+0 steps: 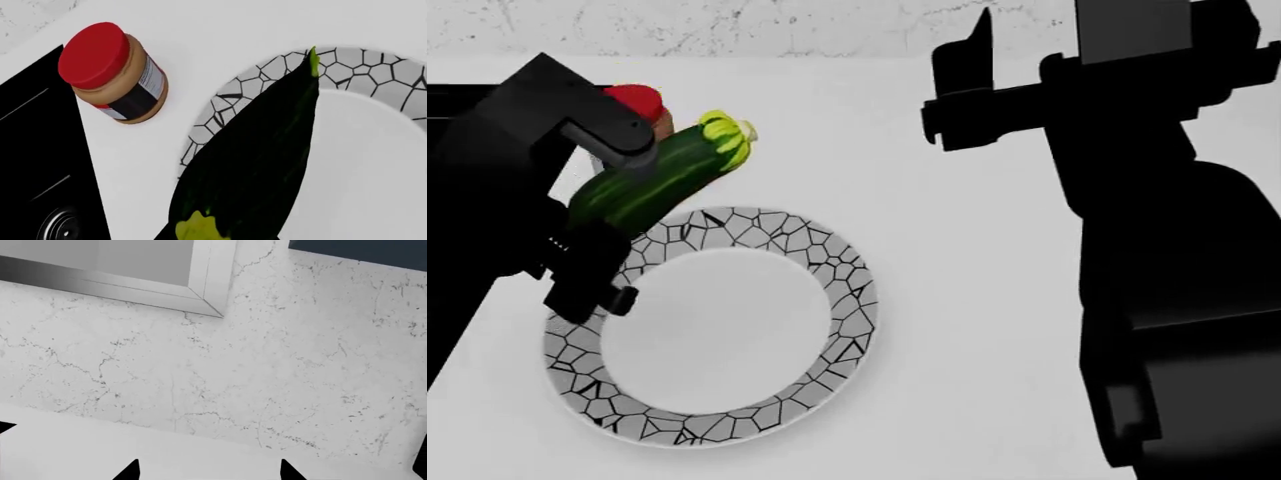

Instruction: Pick the zucchini from the sink and place it on the plate located on the counter

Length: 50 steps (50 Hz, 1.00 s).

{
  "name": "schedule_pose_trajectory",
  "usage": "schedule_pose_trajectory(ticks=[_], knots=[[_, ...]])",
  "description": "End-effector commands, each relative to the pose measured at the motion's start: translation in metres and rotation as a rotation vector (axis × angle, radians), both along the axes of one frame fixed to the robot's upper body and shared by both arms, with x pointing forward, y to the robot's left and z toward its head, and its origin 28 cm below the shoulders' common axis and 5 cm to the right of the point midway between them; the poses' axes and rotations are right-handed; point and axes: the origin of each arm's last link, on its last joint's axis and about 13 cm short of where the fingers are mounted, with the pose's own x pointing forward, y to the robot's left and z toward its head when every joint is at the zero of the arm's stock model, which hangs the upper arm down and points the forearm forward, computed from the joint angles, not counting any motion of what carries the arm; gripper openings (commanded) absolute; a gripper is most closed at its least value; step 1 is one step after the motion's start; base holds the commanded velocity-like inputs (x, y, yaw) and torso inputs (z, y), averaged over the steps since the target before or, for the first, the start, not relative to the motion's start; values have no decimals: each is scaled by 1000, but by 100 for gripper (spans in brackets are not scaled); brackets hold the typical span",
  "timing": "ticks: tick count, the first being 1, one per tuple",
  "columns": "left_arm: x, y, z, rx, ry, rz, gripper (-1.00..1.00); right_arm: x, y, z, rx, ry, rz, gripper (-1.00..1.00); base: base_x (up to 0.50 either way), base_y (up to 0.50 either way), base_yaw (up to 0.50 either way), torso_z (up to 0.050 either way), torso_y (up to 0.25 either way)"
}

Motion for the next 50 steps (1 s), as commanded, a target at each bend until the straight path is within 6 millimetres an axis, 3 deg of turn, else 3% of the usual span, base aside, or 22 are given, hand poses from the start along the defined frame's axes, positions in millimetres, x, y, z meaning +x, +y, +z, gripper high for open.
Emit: schedule_pose_trajectory(ticks=[1, 14, 35, 36, 37, 46, 50], knots=[[12, -9, 15, 58, 32, -36, -100, 1, -1, -1, 4, 0, -7, 100, 0, 0, 0, 0, 0], [23, -15, 6, 92, 71, -58, -100, 2, -2, 0, 5, 0, -8, 100, 0, 0, 0, 0, 0], [23, -15, 6, 92, 71, -58, -100, 2, -2, 0, 5, 0, -8, 100, 0, 0, 0, 0, 0], [42, -34, -23, -19, 276, -218, -100, 0, 1, -1, -8, 13, 16, 100, 0, 0, 0, 0, 0], [29, -8, 0, 77, 122, -16, -100, 1, -2, 0, 5, 0, -9, 100, 0, 0, 0, 0, 0], [17, -17, 8, 149, 146, -68, -100, 0, -2, 0, 8, -2, 2, 100, 0, 0, 0, 0, 0], [12, -18, 2, 191, 222, -84, -100, 0, -2, 0, 8, -3, 1, 100, 0, 0, 0, 0, 0]])
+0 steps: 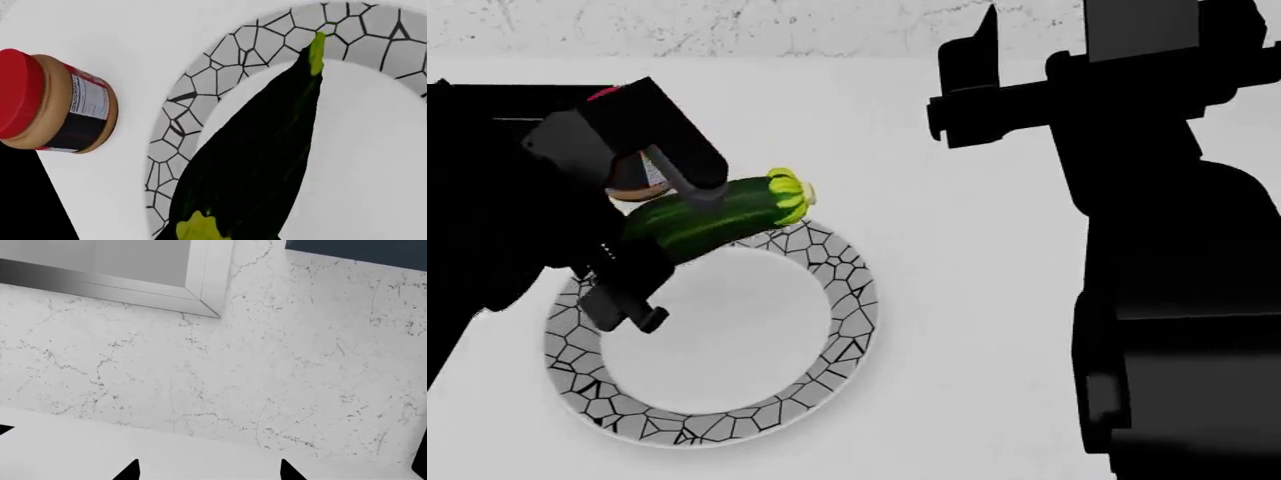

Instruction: Pick the zucchini from the sink and place it on the plate located on the counter

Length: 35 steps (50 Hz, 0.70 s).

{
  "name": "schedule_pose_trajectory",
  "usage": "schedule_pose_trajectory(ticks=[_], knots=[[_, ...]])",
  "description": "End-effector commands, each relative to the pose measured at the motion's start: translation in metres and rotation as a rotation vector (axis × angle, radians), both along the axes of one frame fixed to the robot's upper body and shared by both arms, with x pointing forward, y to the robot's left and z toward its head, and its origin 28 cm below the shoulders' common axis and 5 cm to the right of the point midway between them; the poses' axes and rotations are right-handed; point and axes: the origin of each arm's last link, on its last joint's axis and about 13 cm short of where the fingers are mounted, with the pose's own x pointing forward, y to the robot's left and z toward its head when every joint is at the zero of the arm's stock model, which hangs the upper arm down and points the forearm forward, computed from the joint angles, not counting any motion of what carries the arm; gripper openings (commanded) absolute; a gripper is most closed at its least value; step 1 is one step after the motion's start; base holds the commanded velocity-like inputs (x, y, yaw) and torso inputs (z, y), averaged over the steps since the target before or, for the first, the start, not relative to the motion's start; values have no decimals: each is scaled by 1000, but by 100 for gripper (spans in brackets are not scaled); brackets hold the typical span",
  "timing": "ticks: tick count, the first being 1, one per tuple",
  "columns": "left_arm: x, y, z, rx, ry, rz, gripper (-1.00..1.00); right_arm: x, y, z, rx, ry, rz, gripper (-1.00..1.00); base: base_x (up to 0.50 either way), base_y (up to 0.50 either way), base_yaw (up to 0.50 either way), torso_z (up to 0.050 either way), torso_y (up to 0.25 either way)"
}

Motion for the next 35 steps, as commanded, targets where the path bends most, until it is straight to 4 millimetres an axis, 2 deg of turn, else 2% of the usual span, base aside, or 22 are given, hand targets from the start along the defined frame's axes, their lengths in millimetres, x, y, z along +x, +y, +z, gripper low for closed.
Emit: schedule_pose_trajectory(ticks=[1, 11, 14, 15, 35], knots=[[-24, 2, -1, 32, 102, 106, -100, -1, 0, 0, 0, 0, 4, 100, 0, 0, 0, 0, 0], [-21, -3, -7, 70, 149, 84, -100, -2, -1, 1, 5, -3, 1, 100, 0, 0, 0, 0, 0], [-21, -3, -7, 70, 150, 81, -100, -2, -1, 1, 5, -4, 1, 100, 0, 0, 0, 0, 0], [-20, -3, 0, 69, 152, 80, -100, -2, -1, 1, 4, -4, 2, 100, 0, 0, 0, 0, 0], [-21, -4, -5, 81, 189, 89, -100, -4, -2, 3, 9, -9, 2, 100, 0, 0, 0, 0, 0]])
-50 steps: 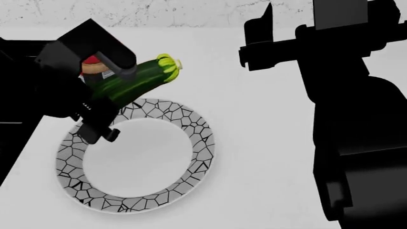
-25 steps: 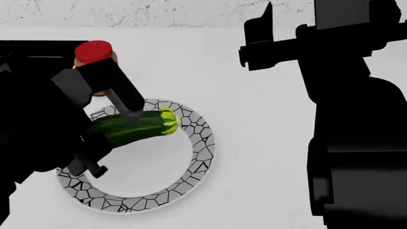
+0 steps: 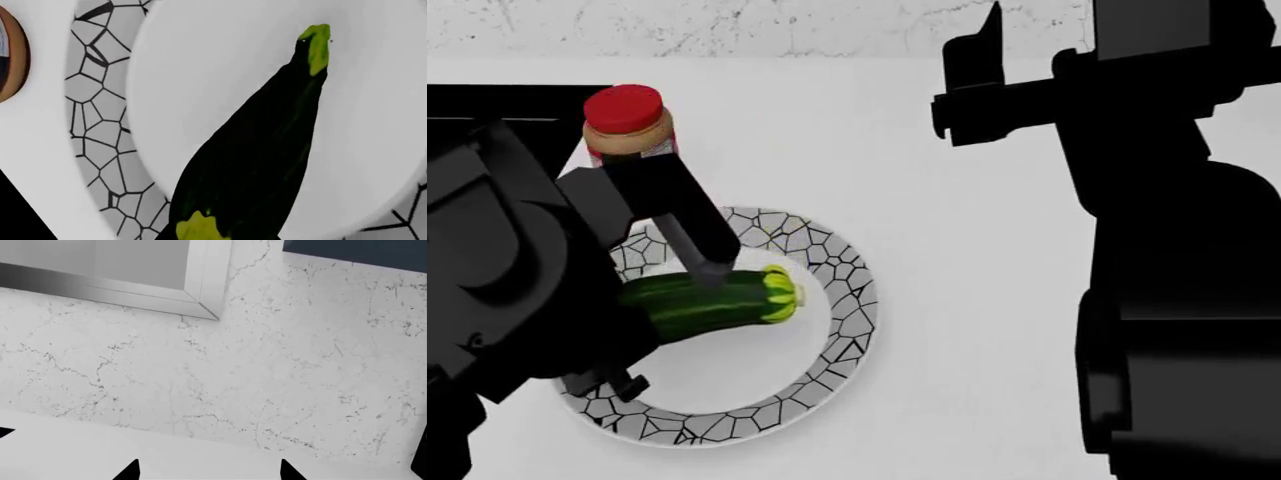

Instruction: Pick the zucchini from the sink and place it on the plate located on the counter

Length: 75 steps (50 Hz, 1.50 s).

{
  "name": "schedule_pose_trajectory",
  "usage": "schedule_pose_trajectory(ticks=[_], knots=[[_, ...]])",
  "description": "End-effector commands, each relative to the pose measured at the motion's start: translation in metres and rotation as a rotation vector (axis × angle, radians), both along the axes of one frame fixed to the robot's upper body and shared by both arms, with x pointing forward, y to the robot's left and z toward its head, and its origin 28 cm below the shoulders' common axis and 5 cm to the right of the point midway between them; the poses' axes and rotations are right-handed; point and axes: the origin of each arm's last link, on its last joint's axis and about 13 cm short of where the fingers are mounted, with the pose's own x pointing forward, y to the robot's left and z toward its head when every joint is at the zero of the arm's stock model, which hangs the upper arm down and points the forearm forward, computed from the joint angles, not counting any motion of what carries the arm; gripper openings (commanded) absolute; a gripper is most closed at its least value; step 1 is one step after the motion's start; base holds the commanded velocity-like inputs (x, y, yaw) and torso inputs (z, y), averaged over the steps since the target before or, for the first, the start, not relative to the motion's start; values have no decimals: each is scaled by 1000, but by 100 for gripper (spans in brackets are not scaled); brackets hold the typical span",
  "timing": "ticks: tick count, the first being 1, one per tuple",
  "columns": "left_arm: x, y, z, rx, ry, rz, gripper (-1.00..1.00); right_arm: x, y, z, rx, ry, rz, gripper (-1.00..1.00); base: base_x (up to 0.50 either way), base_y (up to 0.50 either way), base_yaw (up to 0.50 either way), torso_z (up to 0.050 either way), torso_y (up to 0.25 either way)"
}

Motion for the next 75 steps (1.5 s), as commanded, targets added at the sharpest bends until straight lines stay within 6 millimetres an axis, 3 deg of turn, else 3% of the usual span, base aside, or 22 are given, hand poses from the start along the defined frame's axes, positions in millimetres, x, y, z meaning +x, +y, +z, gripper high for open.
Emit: schedule_pose_trajectory(ticks=[1, 2, 3, 20, 45, 55, 62, 71, 75], knots=[[-12, 7, 0, -74, -40, 116, -100, -2, 0, 1, 2, -5, 1, 100, 0, 0, 0, 0, 0], [-13, 6, 0, -70, -38, 110, -100, -2, 0, 1, 2, -5, 1, 100, 0, 0, 0, 0, 0], [-13, 6, 0, -70, -40, 110, 100, -2, 0, 1, 2, -5, 1, 100, 0, 0, 0, 0, 0], [-16, 8, 1, -75, -76, 115, 100, -2, 0, 1, 2, -6, 2, 100, 0, 0, 0, 0, 0], [-36, 13, 67, -77, -412, 149, 100, -7, 0, 3, 1, -13, 5, 100, 0, 0, 0, 0, 0], [-54, 21, 72, -220, -584, 210, 100, -11, 1, 2, -1, -6, 4, 100, 0, 0, 0, 0, 0], [-82, 27, 78, -355, -802, 272, 100, -20, 5, 1, -13, -3, 15, 100, 0, 0, 0, 0, 0], [-104, 33, 76, -251, -975, 331, 100, -43, 7, 3, -28, -11, -5, 100, 0, 0, 0, 0, 0], [-114, 46, 74, -282, -1036, 397, 100, -58, 9, 5, -28, -23, -29, 100, 0, 0, 0, 0, 0]])
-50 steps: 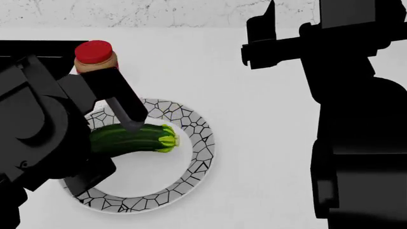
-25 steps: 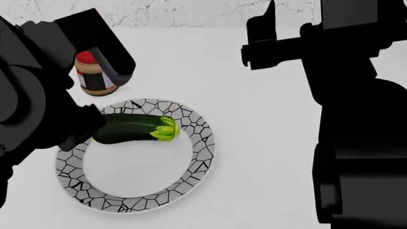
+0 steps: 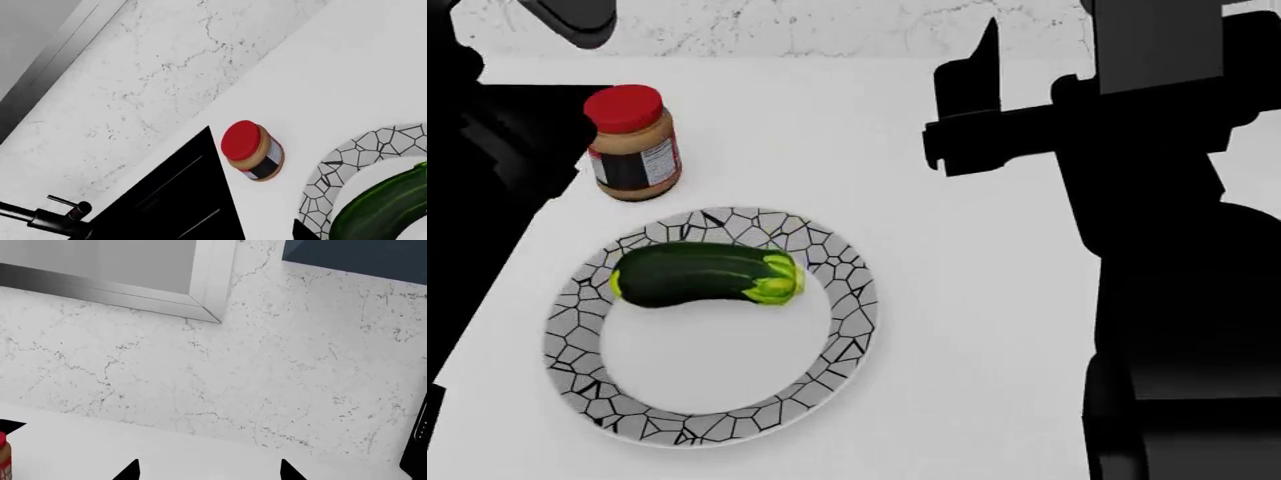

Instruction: Pick the zucchini from the sink and place it on the plate located on the counter

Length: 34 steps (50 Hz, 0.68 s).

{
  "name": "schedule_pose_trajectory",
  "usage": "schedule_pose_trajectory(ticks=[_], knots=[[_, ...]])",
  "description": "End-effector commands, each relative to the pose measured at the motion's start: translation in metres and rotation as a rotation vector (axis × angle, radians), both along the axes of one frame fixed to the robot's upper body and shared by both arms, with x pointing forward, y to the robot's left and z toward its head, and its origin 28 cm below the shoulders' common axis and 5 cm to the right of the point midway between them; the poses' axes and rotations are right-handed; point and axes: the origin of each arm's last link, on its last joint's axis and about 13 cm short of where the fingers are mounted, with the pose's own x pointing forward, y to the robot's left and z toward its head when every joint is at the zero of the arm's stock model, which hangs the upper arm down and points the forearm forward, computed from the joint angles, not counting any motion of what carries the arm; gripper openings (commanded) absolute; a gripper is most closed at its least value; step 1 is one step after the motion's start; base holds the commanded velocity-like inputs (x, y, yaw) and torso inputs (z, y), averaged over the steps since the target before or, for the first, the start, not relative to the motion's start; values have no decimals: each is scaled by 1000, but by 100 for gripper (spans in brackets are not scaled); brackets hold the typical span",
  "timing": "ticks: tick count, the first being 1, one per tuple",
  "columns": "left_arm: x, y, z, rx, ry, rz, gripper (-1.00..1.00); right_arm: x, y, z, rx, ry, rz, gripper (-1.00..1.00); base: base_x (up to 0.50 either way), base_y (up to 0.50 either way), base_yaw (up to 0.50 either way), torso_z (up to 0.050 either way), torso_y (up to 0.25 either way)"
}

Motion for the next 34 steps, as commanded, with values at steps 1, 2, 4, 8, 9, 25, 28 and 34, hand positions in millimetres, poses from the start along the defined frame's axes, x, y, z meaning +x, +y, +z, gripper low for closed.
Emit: schedule_pose_trajectory(ticks=[1, 2, 4, 8, 9, 25, 28, 34], knots=[[-41, 33, -12, -223, -256, 161, 100, -29, 3, 3, -10, -16, -36, 100, 0, 0, 0, 0, 0], [-42, 35, -13, -219, -261, 172, 100, -31, 3, 3, -10, -17, -42, 100, 0, 0, 0, 0, 0], [-47, 39, -14, -225, -285, 187, 100, -36, 3, 2, -10, -16, -56, 100, 0, 0, 0, 0, 0], [-59, 48, -16, -228, -324, 235, 100, -46, 5, 2, -12, -16, -78, 100, 0, 0, 0, 0, 0], [-62, 50, -16, -230, -329, 245, 100, -47, 4, 0, -13, -16, -82, 100, 0, 0, 0, 0, 0], [-72, 68, -26, -210, -319, 276, 100, -76, 7, 4, -5, -26, -121, 100, 0, 0, 0, 0, 0], [-69, 67, -26, -214, -309, 260, 100, -79, 8, 4, -8, -30, -121, 100, 0, 0, 0, 0, 0], [-68, 65, -34, -211, -286, 258, 100, -79, 10, 4, -14, -24, -95, 100, 0, 0, 0, 0, 0]])
